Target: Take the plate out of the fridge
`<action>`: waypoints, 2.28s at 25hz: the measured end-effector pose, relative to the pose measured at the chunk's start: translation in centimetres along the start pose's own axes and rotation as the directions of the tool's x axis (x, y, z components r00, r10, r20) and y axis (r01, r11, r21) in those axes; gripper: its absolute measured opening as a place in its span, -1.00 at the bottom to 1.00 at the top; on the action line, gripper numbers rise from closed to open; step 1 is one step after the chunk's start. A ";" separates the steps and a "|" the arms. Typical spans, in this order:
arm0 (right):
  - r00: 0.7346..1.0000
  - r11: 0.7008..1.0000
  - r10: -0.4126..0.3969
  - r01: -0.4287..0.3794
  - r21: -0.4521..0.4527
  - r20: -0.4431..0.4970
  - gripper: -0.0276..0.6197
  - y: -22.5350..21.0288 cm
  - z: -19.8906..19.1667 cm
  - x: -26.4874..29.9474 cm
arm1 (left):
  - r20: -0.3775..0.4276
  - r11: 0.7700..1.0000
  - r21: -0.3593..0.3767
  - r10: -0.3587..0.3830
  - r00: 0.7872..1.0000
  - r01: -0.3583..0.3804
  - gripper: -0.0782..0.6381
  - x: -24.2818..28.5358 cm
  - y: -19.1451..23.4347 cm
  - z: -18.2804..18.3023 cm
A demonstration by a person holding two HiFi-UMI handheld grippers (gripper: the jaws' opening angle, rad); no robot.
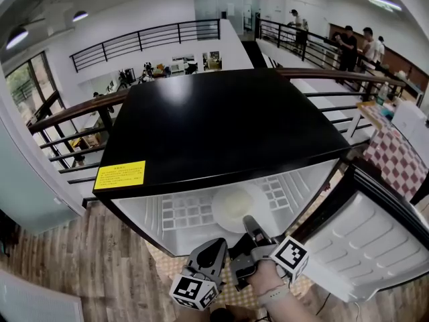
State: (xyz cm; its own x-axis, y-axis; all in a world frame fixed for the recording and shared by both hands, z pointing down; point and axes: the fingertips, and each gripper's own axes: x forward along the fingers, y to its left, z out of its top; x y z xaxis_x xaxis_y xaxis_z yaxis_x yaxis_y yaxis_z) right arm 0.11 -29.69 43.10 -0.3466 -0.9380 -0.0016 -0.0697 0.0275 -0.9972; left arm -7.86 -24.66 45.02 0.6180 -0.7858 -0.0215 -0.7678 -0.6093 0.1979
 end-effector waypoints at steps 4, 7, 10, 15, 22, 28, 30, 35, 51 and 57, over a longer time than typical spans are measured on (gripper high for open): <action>1.000 0.999 0.015 -0.016 0.040 0.011 -0.75 0.1 -0.3 -0.6 | 0.003 1.000 0.000 -0.003 1.000 0.003 -0.75 -0.3 -0.2 0.1; 1.000 0.998 0.016 -0.017 0.060 0.016 -0.76 0.0 -0.5 -1.2 | 0.003 1.000 0.003 -0.002 1.000 0.002 -0.75 -0.6 -0.4 0.2; 1.000 0.997 0.014 -0.015 0.069 0.008 -0.76 0.0 -0.7 -1.7 | 0.006 1.000 0.006 0.007 1.000 -0.007 -0.75 -0.9 -0.4 0.1; 0.999 0.997 0.030 -0.029 0.069 -0.011 -0.76 -0.1 -1.1 -2.6 | 0.014 0.999 0.001 0.036 0.999 -0.036 -0.75 -1.5 -0.2 -0.1; 0.998 0.998 0.044 -0.041 0.048 -0.047 -0.76 0.1 -1.7 -3.8 | 0.014 0.998 0.010 0.059 0.998 -0.059 -0.75 -2.4 -0.6 -0.1; 0.995 0.998 0.060 -0.057 0.040 -0.078 -0.76 0.0 -2.0 -4.9 | 0.010 0.996 0.007 0.094 0.996 -0.094 -0.75 -3.4 -0.6 -0.7; 0.994 0.997 0.063 -0.059 0.046 -0.085 -0.76 0.0 -2.1 -5.3 | 0.011 0.995 0.006 0.104 0.995 -0.104 -0.75 -3.7 -0.8 -0.7; 0.991 0.997 0.071 -0.067 0.036 -0.114 -0.76 0.1 -2.6 -6.2 | 0.013 0.993 0.007 0.120 0.993 -0.120 -0.75 -4.4 -1.4 -0.7; 0.983 0.996 0.089 -0.083 0.044 -0.161 -0.76 -0.1 -3.3 -8.8 | 0.012 0.986 -0.002 0.169 0.986 -0.169 -0.75 -6.2 -2.9 -1.6; 0.983 0.996 0.084 -0.080 0.034 -0.165 -0.76 -0.7 -3.3 -9.6 | 0.015 0.984 -0.003 0.176 0.984 -0.175 -0.75 -6.3 -3.3 -1.6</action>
State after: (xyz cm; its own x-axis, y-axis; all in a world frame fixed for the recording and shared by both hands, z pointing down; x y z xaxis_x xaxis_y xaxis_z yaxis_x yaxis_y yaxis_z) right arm 0.42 -19.60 44.07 -0.5012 -0.8622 -0.0733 -0.0102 0.0906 -0.9958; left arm -8.98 -17.50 46.11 0.4711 -0.8821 -0.0011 -0.8638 -0.4616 0.2018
